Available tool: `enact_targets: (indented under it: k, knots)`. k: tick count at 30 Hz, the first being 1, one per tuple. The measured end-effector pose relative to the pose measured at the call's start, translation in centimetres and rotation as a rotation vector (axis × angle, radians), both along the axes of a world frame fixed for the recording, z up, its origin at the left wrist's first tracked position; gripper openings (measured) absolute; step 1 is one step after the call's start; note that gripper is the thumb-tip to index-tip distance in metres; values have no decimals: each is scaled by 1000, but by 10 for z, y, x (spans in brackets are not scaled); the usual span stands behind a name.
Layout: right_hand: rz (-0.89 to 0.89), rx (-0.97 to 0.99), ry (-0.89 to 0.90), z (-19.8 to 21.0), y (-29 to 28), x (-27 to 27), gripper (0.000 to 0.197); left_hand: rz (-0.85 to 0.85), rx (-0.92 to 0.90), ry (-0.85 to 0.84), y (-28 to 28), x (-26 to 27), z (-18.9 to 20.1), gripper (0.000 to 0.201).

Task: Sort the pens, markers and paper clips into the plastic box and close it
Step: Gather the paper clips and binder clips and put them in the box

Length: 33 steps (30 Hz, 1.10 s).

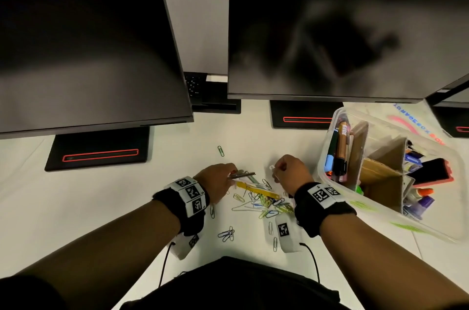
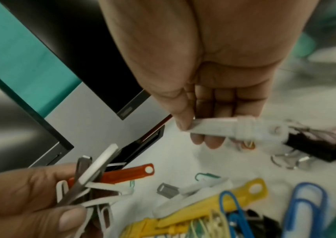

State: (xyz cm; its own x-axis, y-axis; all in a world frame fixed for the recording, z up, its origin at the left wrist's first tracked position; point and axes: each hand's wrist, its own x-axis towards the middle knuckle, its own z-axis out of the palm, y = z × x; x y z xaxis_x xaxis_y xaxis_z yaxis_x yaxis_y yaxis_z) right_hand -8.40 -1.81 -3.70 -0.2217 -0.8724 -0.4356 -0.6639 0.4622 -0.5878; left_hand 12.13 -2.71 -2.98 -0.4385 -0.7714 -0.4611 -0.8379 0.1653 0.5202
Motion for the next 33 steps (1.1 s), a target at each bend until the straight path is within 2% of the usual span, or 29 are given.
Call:
enact_targets:
  k: [3, 6, 8, 10, 13, 17, 20, 25, 29, 33]
  knots:
    - [-52, 11, -75, -2, 4, 1, 17, 117, 69, 92, -1, 3, 3, 30]
    - [42, 33, -33, -5, 6, 9, 2, 218, 124, 215, -2, 8, 5, 36]
    - [171, 70, 16, -4, 8, 16, 23, 290, 181, 306, -3, 10, 7, 33]
    - [336, 114, 140, -4, 10, 24, 37, 388, 255, 390, -5, 12, 9, 30]
    - [485, 150, 308, -6, 14, 34, 39, 513, 371, 492, -8, 16, 10, 23]
    - [461, 146, 318, -4, 13, 35, 29, 686, 531, 653, -11, 21, 10, 12]
    - [376, 118, 250, 2, 9, 33, 10, 706, 507, 675, -11, 24, 8, 10]
    - [241, 41, 70, 7, 6, 29, 10, 640, 371, 562, -12, 25, 3, 13]
    - [33, 83, -232, 6, 3, 23, 26, 673, 318, 507, -12, 27, 1, 13]
    - [-168, 141, -507, 11, 5, 23, 21, 632, 288, 414, -8, 29, -2, 17]
